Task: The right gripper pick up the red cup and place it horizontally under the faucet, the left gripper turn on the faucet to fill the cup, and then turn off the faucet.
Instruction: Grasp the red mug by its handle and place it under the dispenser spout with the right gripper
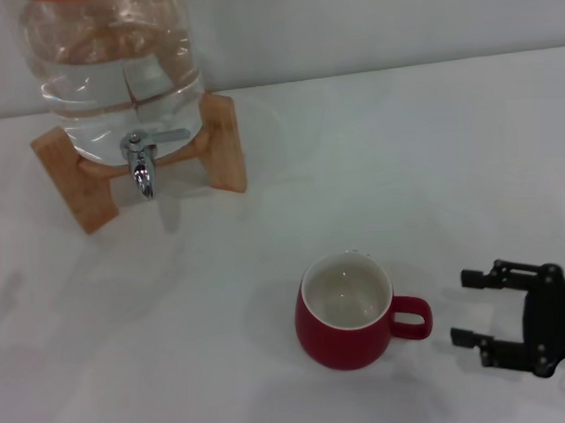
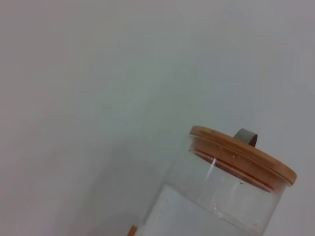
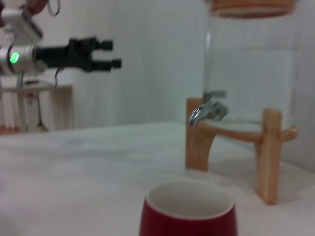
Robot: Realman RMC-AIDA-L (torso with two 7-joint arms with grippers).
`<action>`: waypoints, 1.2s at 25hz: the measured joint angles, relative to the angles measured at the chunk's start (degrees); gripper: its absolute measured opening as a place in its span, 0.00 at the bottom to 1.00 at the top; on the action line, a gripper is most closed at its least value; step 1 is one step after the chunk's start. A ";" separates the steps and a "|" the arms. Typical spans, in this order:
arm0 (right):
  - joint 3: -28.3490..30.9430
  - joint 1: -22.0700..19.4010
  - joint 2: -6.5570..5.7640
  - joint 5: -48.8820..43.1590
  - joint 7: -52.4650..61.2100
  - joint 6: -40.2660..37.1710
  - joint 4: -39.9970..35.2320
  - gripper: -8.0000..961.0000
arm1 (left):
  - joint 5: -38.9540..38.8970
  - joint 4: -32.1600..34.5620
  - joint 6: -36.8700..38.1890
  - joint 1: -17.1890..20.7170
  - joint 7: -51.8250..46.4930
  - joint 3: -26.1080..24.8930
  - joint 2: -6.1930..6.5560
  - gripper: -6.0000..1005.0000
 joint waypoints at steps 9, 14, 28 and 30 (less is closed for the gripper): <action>-1.99 3.41 0.27 1.03 -6.39 -4.50 -6.78 0.69 | 0.02 0.03 -0.44 -0.08 -0.31 0.06 -0.05 0.87; -2.02 3.78 0.25 2.41 -7.06 -5.25 -7.47 0.69 | 0.02 0.06 -0.57 -0.11 -0.48 0.06 -0.06 0.87; -3.96 6.09 0.40 3.35 -7.85 -6.22 -10.32 0.69 | 0.01 0.07 -0.63 -0.69 -0.58 0.04 -0.06 0.87; -4.43 6.27 0.41 3.40 -7.85 -6.22 -10.40 0.69 | 0.01 0.07 -0.61 -0.72 -0.58 0.02 -0.06 0.87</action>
